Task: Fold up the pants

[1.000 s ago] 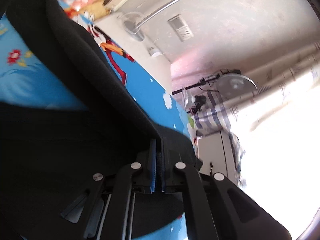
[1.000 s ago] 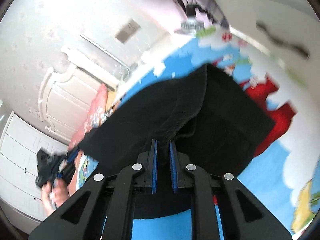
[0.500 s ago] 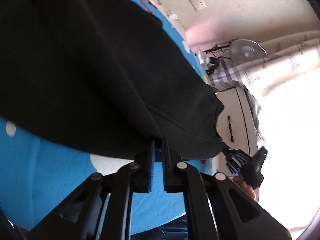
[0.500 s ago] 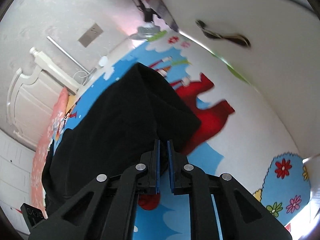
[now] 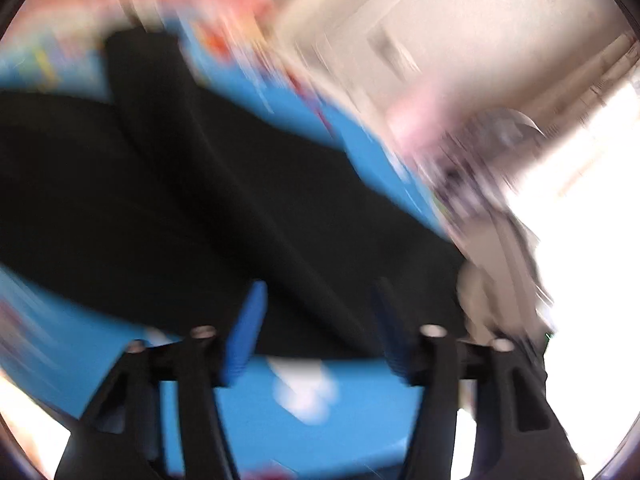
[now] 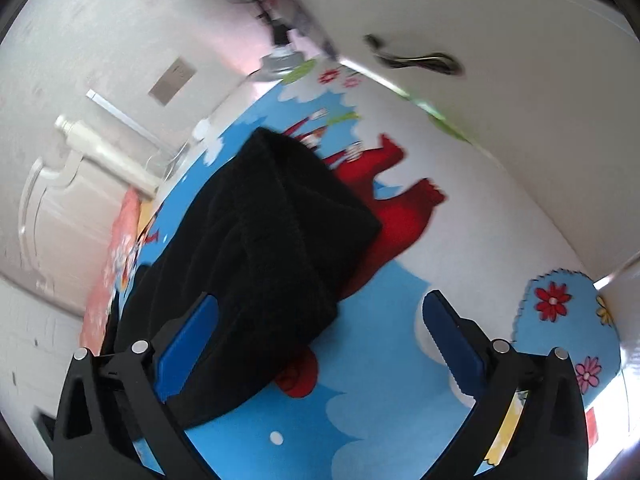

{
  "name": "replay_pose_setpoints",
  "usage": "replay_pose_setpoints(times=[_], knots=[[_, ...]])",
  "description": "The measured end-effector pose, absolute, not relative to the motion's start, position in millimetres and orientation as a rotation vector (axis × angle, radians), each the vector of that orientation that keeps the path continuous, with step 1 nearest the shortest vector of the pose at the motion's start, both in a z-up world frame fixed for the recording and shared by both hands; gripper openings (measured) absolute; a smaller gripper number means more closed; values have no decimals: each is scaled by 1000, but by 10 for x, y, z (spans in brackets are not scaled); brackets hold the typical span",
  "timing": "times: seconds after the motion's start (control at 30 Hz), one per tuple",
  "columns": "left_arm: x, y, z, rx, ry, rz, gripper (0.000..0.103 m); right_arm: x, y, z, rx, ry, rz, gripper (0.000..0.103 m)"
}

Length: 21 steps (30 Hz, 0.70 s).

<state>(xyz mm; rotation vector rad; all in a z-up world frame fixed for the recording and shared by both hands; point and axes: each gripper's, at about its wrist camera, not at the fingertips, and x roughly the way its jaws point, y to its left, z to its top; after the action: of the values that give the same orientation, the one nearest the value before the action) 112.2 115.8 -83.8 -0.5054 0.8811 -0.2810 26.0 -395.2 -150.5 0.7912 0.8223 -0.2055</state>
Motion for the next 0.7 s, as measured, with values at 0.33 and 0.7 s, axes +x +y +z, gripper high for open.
replay_pose_setpoints(times=[0.33, 0.7], knots=[[3823, 1624, -773, -60, 1073, 161, 79, 555, -3693, -1684, 744, 919, -196, 96], [4536, 2389, -1033, -246, 1224, 210, 8, 688, -3639, -1558, 656, 912, -144, 35]])
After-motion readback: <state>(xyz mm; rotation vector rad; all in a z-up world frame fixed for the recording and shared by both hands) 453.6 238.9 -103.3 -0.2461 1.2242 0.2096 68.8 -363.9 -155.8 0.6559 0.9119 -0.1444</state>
